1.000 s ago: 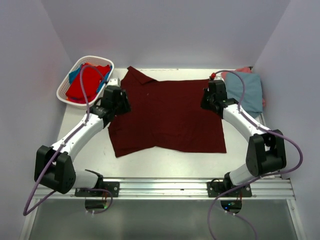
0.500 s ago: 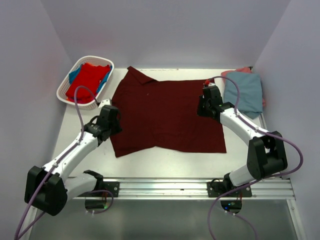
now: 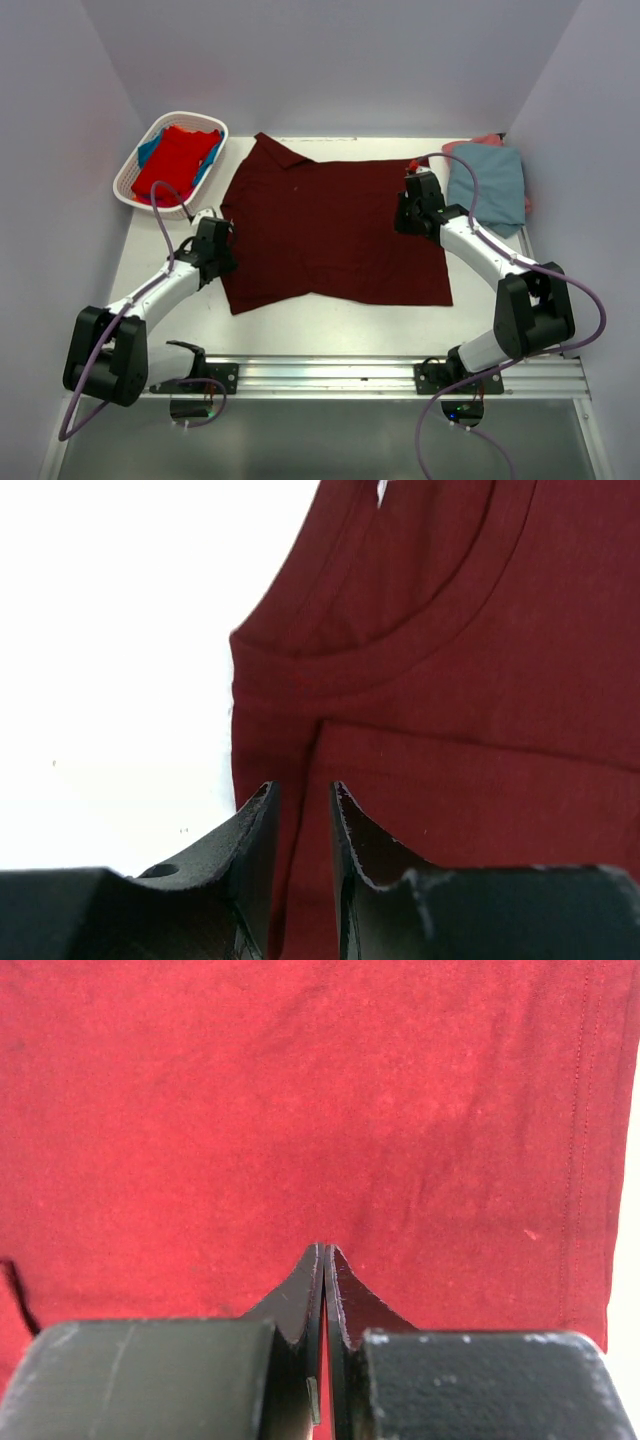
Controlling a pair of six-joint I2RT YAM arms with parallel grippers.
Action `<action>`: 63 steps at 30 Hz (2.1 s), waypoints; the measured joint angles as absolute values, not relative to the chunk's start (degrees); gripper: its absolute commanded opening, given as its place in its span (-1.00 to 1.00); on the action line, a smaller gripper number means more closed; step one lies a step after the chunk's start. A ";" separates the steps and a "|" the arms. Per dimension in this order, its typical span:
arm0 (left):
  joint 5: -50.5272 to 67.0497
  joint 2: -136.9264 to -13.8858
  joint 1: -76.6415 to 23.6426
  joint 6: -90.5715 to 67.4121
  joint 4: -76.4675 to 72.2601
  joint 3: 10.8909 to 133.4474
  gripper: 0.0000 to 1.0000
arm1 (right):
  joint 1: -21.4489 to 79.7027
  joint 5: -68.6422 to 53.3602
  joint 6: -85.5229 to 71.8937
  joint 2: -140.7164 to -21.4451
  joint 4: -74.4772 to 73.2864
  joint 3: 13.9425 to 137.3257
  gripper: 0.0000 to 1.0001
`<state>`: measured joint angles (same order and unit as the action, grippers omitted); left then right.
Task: Fold and stack the t-shirts
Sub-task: Grap the side of the flattened tshirt closest away from the robot with both arms
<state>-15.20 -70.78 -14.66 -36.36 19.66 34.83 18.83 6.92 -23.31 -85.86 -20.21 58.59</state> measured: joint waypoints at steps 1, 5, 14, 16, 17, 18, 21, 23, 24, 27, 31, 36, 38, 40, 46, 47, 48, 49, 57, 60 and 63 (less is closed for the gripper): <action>-15.05 -70.89 -14.17 -36.34 18.98 34.83 -0.43 | 18.83 6.90 -23.29 -85.86 -20.21 58.59 -1.00; -13.78 -71.72 -12.56 -36.16 16.75 34.83 -0.46 | 18.83 6.90 -23.09 -85.89 -20.21 58.59 -1.00; -11.18 -75.00 -12.03 -35.27 12.91 34.83 -0.50 | 18.85 6.83 -23.03 -86.30 -20.21 58.59 -1.00; -10.72 -75.83 -12.03 -35.22 12.47 34.83 -0.50 | 18.85 6.85 -22.94 -86.30 -20.21 58.59 -1.00; -10.66 -76.18 -12.03 -35.16 12.40 34.83 -0.50 | 18.85 6.87 -22.92 -86.30 -20.21 58.59 -1.00; -10.68 -76.51 -12.03 -35.11 12.38 34.83 -0.50 | 18.85 6.87 -22.90 -86.30 -20.21 58.59 -1.00; -10.68 -77.41 -12.03 -34.89 12.29 34.83 -0.51 | 18.85 6.87 -22.90 -86.30 -20.21 58.59 -1.00; -10.70 -78.06 -12.03 -34.89 12.16 34.85 -0.53 | 18.85 6.87 -22.90 -86.30 -20.21 58.59 -1.00; -10.70 -78.32 -12.01 -34.89 12.10 34.85 -0.54 | 18.85 6.87 -22.90 -86.30 -20.21 58.59 -1.00; -10.68 -78.81 -12.01 -34.89 11.90 34.85 -0.65 | 18.85 6.87 -22.90 -86.30 -20.21 58.59 -1.00; -10.68 -78.81 -12.01 -34.85 11.53 34.87 -0.88 | 18.85 6.87 -22.90 -86.30 -20.21 58.59 -1.00; -10.66 -78.81 -12.01 -34.81 11.51 34.94 -1.00 | 18.85 6.92 -22.90 -86.30 -20.21 58.59 -1.00; -10.63 -78.81 -12.01 -34.81 11.57 34.96 -1.00 | 18.85 6.92 -22.87 -86.30 -20.21 58.57 -1.00; -10.41 -78.54 -12.01 -34.79 11.73 35.07 -1.00 | 18.85 6.92 -22.90 -86.28 -20.21 58.57 -1.00; -9.15 -72.47 -12.10 -34.65 14.66 36.73 -1.00 | 18.87 9.23 -23.22 -85.80 -20.64 58.52 -1.00; -9.10 -70.89 -12.14 -34.63 15.22 37.41 -1.00 | 18.92 10.61 -23.59 -85.49 -21.32 58.50 -0.98; -9.02 -69.45 -12.16 -34.52 15.79 38.22 -1.00 | 18.96 12.14 -24.23 -85.14 -22.24 58.48 -0.80; -8.97 -68.40 -12.19 -34.39 16.08 38.92 -1.00 | 18.96 14.22 -25.26 -84.75 -23.38 58.48 -0.71; -8.32 -64.99 -12.47 -33.34 17.76 44.25 -1.00 | 19.00 28.84 -34.17 -79.31 -34.37 57.63 -0.05; -7.66 -65.30 -12.47 -33.32 18.37 45.19 -1.00 | 19.00 30.11 -37.04 -76.23 -37.67 55.18 -0.08; -6.61 -65.71 -12.49 -33.30 18.76 46.41 -1.00 | 19.00 30.00 -40.25 -72.62 -41.32 50.81 -0.14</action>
<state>-6.61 -65.71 -12.49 -33.30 18.76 46.41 19.00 30.00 -40.25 -72.62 -41.32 50.81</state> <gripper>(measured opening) 0.007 0.451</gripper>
